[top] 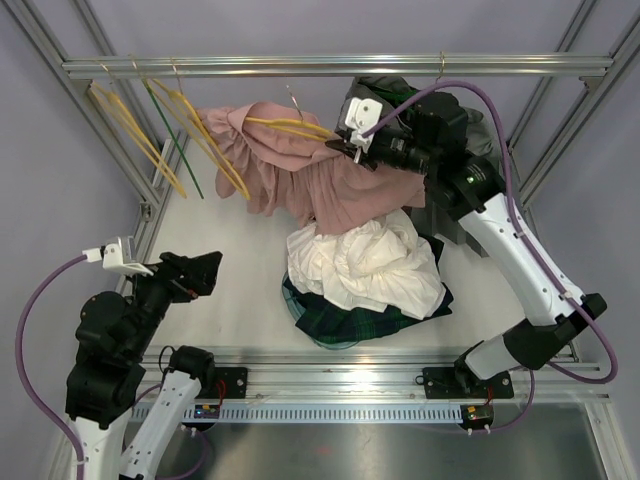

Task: Remove the skirt from the hanger
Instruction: Grab a hanger with the skirt on it with the right arm, then remove the skirt from the hanger

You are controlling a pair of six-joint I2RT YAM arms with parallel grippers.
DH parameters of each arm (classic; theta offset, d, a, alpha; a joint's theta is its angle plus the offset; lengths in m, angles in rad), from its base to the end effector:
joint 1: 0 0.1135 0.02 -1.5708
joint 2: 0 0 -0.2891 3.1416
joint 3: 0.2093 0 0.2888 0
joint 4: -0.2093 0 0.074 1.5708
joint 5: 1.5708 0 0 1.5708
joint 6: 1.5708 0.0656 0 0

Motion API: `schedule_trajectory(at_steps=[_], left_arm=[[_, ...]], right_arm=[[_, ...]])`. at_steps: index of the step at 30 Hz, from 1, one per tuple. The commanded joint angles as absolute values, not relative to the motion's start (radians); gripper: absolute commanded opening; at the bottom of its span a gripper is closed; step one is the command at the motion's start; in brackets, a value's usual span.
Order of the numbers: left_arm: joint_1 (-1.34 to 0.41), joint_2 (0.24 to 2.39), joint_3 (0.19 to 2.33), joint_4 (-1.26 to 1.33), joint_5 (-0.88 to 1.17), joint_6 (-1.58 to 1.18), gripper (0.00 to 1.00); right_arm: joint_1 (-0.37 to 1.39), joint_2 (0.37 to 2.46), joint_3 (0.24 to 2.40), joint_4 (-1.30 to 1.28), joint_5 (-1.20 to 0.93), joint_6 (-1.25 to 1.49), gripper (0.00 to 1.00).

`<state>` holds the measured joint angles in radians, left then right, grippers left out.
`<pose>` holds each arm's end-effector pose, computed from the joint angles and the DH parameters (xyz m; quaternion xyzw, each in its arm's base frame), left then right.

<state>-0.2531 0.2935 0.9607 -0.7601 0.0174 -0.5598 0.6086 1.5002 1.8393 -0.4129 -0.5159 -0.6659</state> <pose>0.0646 -0.0179 0.4061 -0.1071 0.7314 -0.2722 0.6161 0.2906 0.2420 0.5428 -0.5611 0.4661 0.1680 0.6631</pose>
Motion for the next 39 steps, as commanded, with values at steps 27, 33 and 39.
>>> schedule_trajectory(at_steps=[27,33,39], left_arm=[[-0.249,0.387,0.775,-0.416,0.307,-0.928,0.94],[-0.249,0.431,0.824,-0.566,0.258,-0.939,0.91],[-0.249,0.443,0.799,-0.611,0.239,-0.922,0.75]], right_arm=[[0.754,1.373,1.689,-0.721,-0.678,-1.078,0.0],[0.805,1.434,1.709,-0.677,-0.611,-1.057,0.0],[0.824,1.48,1.732,-0.675,-0.577,-1.052,0.0]])
